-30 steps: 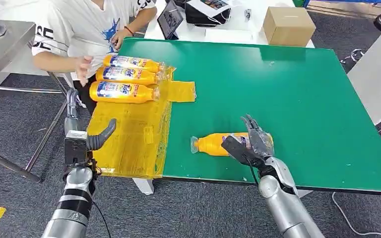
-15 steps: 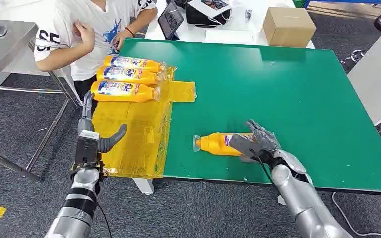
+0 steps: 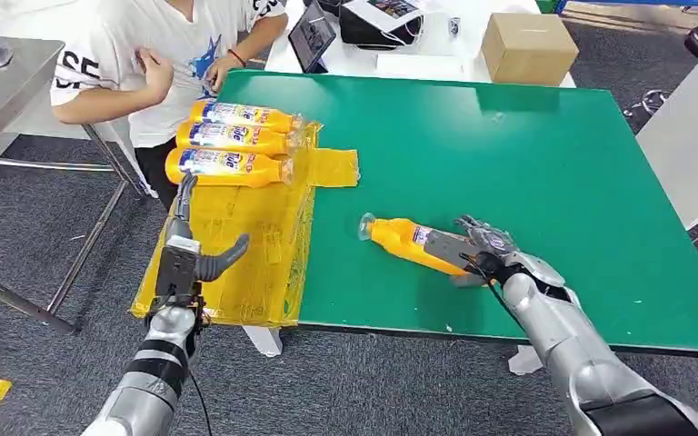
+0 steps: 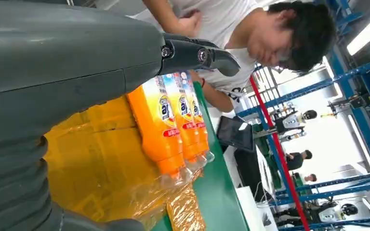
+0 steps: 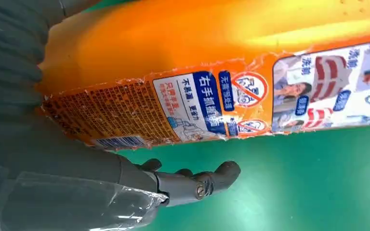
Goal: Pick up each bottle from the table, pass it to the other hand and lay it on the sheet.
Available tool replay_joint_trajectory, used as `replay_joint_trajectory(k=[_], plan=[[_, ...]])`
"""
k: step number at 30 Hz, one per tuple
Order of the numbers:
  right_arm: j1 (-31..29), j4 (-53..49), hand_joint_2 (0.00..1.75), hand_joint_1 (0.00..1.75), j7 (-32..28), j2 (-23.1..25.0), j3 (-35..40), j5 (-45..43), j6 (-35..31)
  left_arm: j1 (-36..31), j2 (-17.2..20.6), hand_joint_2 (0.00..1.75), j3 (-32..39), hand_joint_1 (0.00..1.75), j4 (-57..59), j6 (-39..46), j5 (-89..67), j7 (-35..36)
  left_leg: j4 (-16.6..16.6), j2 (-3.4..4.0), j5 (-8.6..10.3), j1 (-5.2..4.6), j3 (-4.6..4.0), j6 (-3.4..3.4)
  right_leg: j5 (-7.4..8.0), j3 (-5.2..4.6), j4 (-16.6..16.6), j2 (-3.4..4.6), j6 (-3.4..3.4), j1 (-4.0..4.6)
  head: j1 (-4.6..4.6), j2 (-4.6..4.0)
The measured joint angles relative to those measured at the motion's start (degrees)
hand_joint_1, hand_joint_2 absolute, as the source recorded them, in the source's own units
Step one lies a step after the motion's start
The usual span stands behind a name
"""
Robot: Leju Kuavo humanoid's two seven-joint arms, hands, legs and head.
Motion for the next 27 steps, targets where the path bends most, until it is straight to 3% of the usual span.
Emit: replay_joint_trajectory(k=[4,5,6,7,14,21,27], plan=[[-1.5,2.1,1.75,0.03,-0.1,-0.1,1.8,0.0,2.9,-0.5,-0.1,1.75,-0.1,0.00,1.4,-0.6,0.2,0.0,0.0,0.01,0.00,0.01,0.01,0.00,0.00,0.00,0.0,0.01,0.00,0.00,0.00,0.00],[-1.9,2.7,1.75,0.70,-0.3,-0.2,2.4,0.0,3.7,-0.8,-0.1,1.75,-0.1,0.00,1.7,-0.8,0.2,0.0,0.0,0.01,0.00,0.01,0.01,0.00,0.00,0.00,0.0,0.01,0.00,0.00,0.00,0.00],[-2.3,3.2,1.75,1.54,-0.5,-0.3,3.0,-0.2,4.7,-1.0,-0.2,1.75,-0.1,0.00,2.1,-0.9,0.2,0.0,0.0,0.01,0.01,0.01,0.02,0.00,0.00,0.01,0.0,0.01,0.00,0.00,0.02,0.00],[-2.6,3.7,1.75,1.71,-0.9,-0.3,3.5,-0.3,5.6,-1.2,-0.2,1.75,-0.2,0.00,2.5,-1.0,0.2,0.0,0.0,0.01,0.01,0.01,0.03,0.00,0.00,0.02,0.0,0.01,0.00,0.00,0.00,0.00],[-2.9,5.4,1.75,1.75,-1.4,0.5,6.0,-2.7,2.1,-1.8,-0.7,1.75,-0.8,0.00,4.5,-0.9,0.4,0.0,0.0,0.09,-0.03,0.02,0.18,-0.01,0.00,0.10,0.0,0.12,0.00,0.02,0.02,0.00],[1.1,3.3,1.75,1.75,-2.3,2.6,5.1,-5.8,-9.8,-1.5,-1.2,1.75,-0.9,0.00,4.7,-0.9,0.9,0.0,0.0,0.37,-0.05,0.05,0.27,-0.03,0.11,0.13,0.0,0.23,-0.17,0.07,0.02,0.00],[10.4,-9.1,1.75,1.75,-5.0,6.0,-1.2,-5.1,-24.2,0.9,-2.0,1.75,-0.8,0.00,2.5,-4.2,2.8,2.3,0.0,0.31,-0.02,0.06,0.02,-0.04,0.10,-0.06,0.0,0.20,-0.18,0.08,-0.02,0.00]])
